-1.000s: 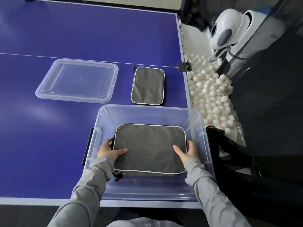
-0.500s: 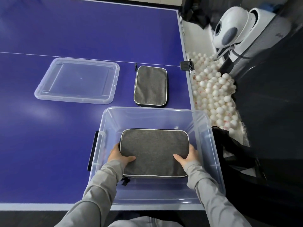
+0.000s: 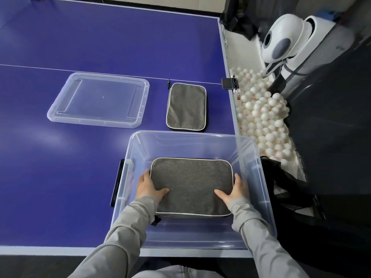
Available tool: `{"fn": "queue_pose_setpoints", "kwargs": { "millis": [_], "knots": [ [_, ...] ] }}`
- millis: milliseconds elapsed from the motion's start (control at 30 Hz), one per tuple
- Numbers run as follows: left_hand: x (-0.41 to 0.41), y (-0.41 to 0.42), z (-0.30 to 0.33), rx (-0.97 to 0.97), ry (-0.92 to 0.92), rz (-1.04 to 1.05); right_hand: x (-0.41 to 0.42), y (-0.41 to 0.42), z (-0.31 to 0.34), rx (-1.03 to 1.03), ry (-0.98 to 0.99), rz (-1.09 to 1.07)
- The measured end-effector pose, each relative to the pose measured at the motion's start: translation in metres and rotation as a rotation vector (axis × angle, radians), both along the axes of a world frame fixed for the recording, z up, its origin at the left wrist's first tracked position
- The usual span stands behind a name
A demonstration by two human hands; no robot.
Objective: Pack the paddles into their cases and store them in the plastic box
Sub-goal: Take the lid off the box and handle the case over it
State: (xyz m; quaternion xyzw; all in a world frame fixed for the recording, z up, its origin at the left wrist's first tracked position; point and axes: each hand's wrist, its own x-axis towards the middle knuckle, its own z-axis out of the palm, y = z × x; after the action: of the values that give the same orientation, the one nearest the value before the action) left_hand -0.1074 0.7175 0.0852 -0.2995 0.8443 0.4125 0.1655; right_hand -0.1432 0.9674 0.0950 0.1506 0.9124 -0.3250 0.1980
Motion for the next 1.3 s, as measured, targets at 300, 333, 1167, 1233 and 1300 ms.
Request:
{"fn": "queue_pose_setpoints", "kwargs": {
  "millis": [300,333,1167,1233,1300],
  "knots": [
    [0.002,0.014,0.054,-0.250,0.252,-0.273,0.000,-0.026,0.034,0.030,0.317,0.354],
    [0.005,0.011,0.061,-0.283,0.266,-0.267,-0.001,-0.032,0.038,0.031,0.337,0.400],
    [0.318,-0.226,-0.011,-0.234,-0.058,0.426,0.203,-0.391,0.017,0.152,0.332,1.521],
    [0.355,-0.243,-0.026,-0.205,-0.144,0.468,0.235,-0.416,0.000,0.223,0.248,1.629],
    [0.390,-0.256,-0.038,-0.172,-0.234,0.493,0.263,-0.433,-0.014,0.315,0.157,1.722]
  ]
}}
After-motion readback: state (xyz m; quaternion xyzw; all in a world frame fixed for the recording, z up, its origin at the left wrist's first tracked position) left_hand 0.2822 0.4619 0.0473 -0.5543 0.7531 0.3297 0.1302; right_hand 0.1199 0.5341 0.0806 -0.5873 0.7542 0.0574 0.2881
